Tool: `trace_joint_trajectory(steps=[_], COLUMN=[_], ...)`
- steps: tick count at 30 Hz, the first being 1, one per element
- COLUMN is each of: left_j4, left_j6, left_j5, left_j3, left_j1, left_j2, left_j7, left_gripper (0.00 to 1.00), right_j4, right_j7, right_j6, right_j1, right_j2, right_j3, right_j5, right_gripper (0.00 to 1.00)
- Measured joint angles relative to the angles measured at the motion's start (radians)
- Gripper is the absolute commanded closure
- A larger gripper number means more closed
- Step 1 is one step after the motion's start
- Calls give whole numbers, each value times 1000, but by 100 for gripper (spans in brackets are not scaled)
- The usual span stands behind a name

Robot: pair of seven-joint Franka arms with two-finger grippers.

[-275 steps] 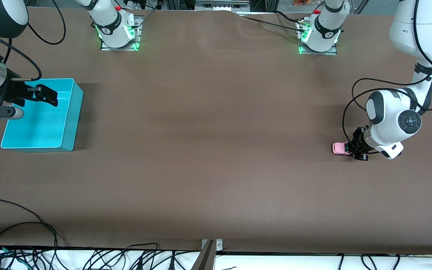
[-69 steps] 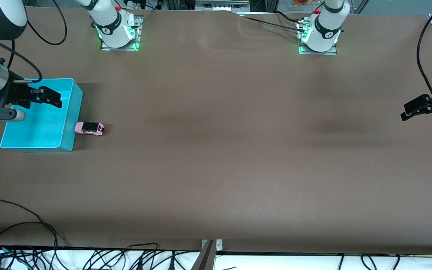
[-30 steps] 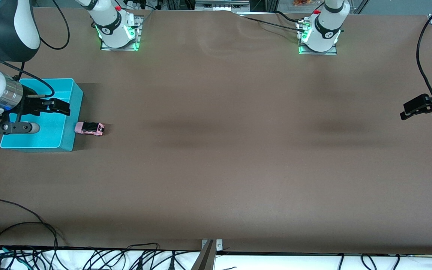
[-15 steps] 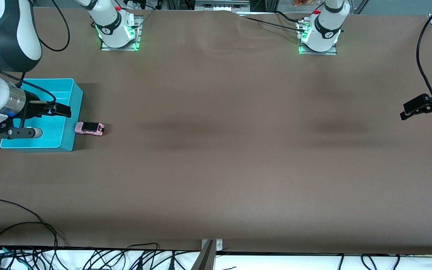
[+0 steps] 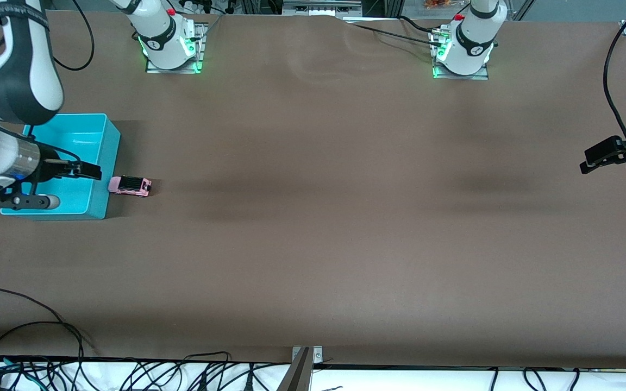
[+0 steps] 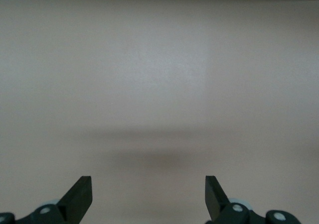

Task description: Wind and store pink jeep toy

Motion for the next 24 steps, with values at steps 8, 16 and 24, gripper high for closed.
trace_joint_trajectory(steps=[8,16,24], left_j4=[0,0,0], left_j6=[0,0,0], left_j5=[0,0,0], left_j3=[0,0,0], left_j1=[0,0,0], left_j2=[0,1,1], left_j7=[0,0,0], left_gripper=[0,0,0], right_j4=[-117,-287,-422], right_j7=[0,1,4], right_j6=[134,332,464], right_j1=[-5,-6,-6], right_j2=[-7,-17,-18], right_j3=[0,0,0], right_j5=[0,0,0], right_gripper=[0,0,0])
